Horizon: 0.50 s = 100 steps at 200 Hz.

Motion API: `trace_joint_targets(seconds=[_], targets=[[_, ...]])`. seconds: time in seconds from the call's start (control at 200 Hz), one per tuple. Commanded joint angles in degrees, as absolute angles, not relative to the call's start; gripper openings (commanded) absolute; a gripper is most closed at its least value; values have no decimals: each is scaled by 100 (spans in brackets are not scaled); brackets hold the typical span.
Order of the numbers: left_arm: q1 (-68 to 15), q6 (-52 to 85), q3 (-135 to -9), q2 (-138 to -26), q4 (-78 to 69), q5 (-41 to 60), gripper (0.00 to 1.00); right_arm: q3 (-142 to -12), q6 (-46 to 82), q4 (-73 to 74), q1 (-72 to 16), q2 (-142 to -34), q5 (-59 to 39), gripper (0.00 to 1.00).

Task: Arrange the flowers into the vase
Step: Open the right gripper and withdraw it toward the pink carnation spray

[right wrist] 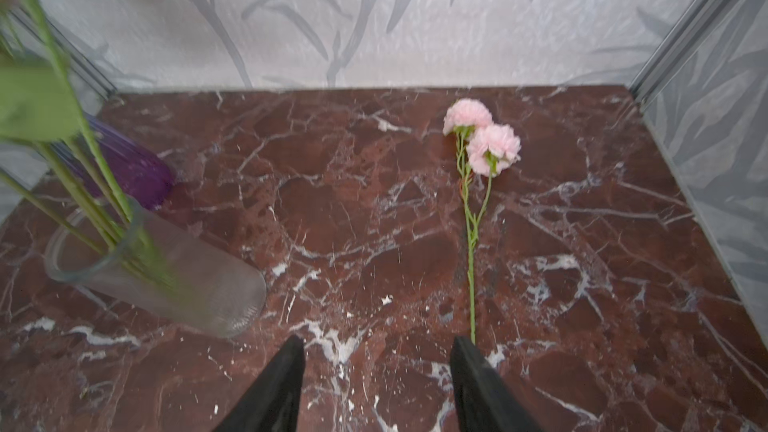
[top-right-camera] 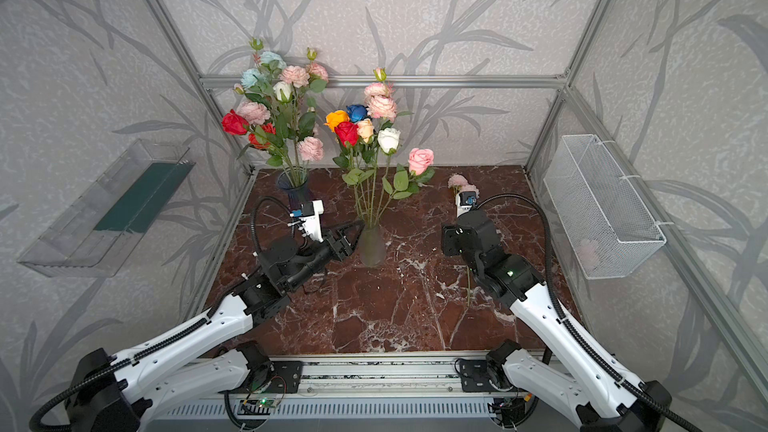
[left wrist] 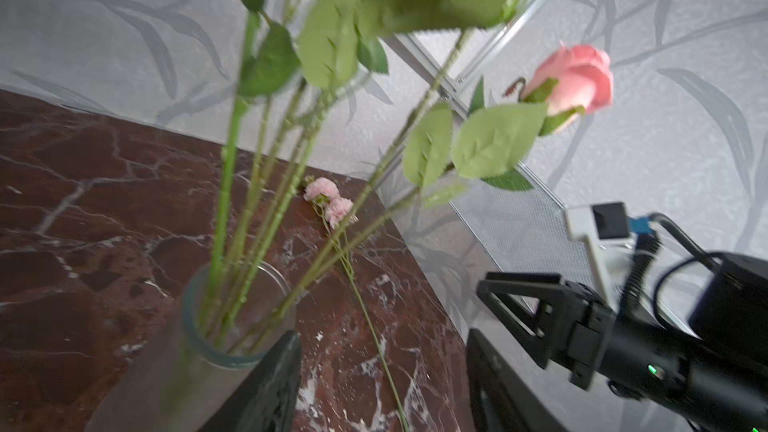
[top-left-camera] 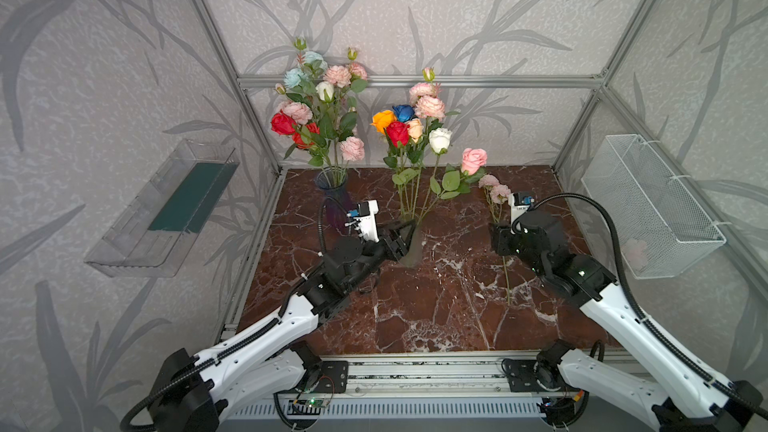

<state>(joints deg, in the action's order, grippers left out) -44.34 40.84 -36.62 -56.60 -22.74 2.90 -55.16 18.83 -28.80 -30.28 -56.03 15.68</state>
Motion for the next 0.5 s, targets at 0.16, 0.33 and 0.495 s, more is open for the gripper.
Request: trace_joint_targets(seconds=[0.16,0.33,0.495], targets=[[-4975,3563,-3907,-5694,-2218,655,63,-6167,1851,-3228,-1941,-6951,259,52],[-5010,3483,-3867,-5629,-2210,479,63,-6619,1638,-3099,-1569,-7893,-22,51],[-5053,3524,-3872,-5714,-2250,571,63,-7363,1491,-3402,-1056,-9031,-255,51]])
